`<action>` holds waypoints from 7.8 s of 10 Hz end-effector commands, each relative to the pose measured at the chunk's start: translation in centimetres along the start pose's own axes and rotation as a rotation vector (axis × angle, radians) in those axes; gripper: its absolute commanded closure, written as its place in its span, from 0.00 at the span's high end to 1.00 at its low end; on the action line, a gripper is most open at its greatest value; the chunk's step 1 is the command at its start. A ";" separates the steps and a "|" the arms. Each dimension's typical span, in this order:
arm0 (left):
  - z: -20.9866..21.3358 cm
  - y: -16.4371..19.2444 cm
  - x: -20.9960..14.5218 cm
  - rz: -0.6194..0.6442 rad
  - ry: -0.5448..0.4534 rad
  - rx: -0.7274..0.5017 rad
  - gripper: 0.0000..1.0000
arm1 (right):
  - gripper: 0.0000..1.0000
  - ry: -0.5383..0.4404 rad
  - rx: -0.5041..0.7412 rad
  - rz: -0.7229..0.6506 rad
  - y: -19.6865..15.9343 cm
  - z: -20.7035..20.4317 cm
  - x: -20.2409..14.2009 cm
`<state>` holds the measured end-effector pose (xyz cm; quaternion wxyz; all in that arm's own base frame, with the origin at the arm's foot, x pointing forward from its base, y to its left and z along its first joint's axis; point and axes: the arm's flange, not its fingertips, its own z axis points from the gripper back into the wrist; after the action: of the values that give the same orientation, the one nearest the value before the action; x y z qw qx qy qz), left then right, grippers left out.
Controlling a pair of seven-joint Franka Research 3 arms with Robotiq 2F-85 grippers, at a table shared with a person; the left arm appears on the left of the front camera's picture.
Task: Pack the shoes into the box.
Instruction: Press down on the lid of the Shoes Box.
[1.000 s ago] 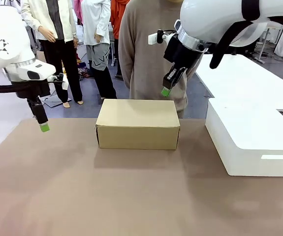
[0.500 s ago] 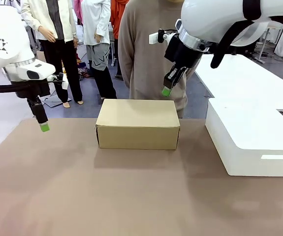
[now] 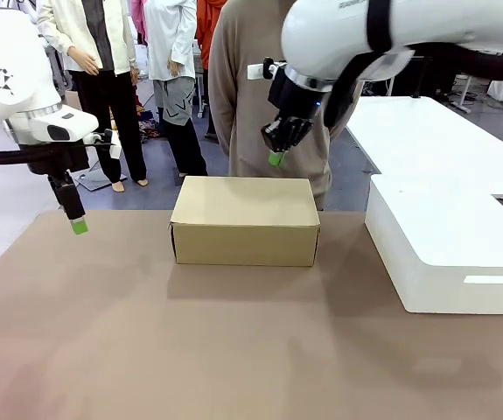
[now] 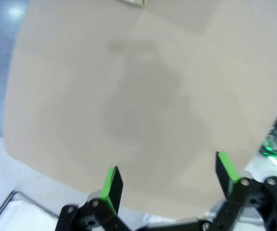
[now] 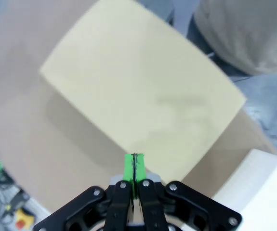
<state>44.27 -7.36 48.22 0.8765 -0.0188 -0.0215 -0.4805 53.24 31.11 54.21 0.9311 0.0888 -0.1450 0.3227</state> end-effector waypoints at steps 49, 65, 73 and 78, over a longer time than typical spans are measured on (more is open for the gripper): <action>0.3 0.2 -0.3 -0.016 0.008 -0.002 1.00 | 1.00 0.017 -0.028 0.148 8.2 5.9 -17.7; 0.3 0.2 -0.3 -0.016 0.008 -0.002 1.00 | 1.00 0.044 -0.115 0.126 4.8 2.2 -19.9; 0.3 0.2 -0.3 -0.016 0.008 -0.002 1.00 | 1.00 0.044 -0.115 0.126 4.8 2.2 -19.9; 0.3 0.2 -0.3 -0.016 0.008 -0.002 1.00 | 1.00 0.044 -0.115 0.126 4.8 2.2 -19.9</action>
<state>44.30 -7.35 48.26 0.8765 -0.0196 -0.0211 -0.4806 34.71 22.86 49.75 0.9172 0.0193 -0.1481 0.3694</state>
